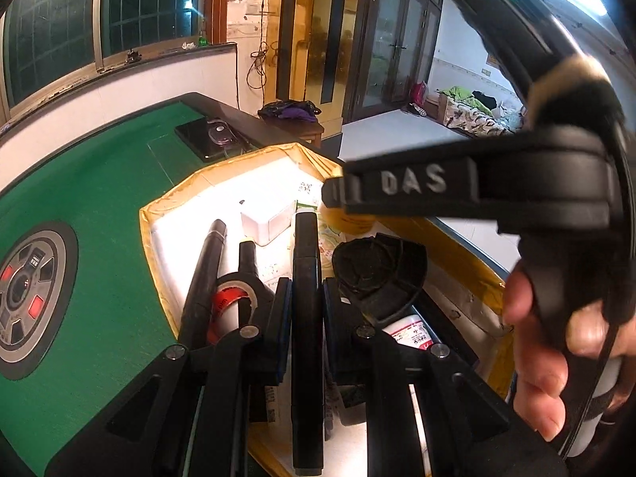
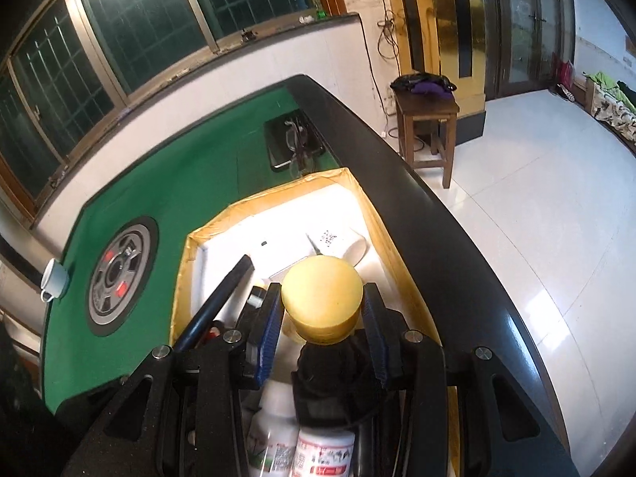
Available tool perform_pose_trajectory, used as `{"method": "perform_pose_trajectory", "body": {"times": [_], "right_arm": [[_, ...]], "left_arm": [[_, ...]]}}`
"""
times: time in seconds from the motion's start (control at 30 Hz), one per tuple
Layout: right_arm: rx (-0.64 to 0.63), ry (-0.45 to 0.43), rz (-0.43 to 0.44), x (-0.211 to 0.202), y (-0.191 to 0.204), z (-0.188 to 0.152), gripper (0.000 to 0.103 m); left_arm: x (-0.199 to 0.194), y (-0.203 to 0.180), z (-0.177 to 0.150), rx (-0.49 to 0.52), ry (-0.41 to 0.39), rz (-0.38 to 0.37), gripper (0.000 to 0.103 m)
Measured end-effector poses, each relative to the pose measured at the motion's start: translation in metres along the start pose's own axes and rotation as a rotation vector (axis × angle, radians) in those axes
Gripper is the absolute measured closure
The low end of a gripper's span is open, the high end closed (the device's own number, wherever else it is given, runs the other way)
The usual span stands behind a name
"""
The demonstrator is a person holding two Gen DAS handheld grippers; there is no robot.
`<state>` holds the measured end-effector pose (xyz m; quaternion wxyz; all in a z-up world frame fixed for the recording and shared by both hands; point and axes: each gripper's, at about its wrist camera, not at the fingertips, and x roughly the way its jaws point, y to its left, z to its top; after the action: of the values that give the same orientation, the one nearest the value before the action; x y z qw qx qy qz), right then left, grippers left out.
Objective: Organize rigid objects
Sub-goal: 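Lower the yellow cup and black marker into the tray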
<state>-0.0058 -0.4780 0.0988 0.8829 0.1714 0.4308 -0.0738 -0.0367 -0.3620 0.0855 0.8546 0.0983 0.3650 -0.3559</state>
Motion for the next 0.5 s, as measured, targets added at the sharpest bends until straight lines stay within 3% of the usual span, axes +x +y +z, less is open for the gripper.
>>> {"method": "perform_pose_trajectory", "body": {"times": [0.5], "right_arm": [[0.002,0.043,-0.053,0.024,-0.004,0.007,0.067]], "left_arm": [[0.007,-0.001,-0.011,-0.033,0.036,-0.056,0.091]]}}
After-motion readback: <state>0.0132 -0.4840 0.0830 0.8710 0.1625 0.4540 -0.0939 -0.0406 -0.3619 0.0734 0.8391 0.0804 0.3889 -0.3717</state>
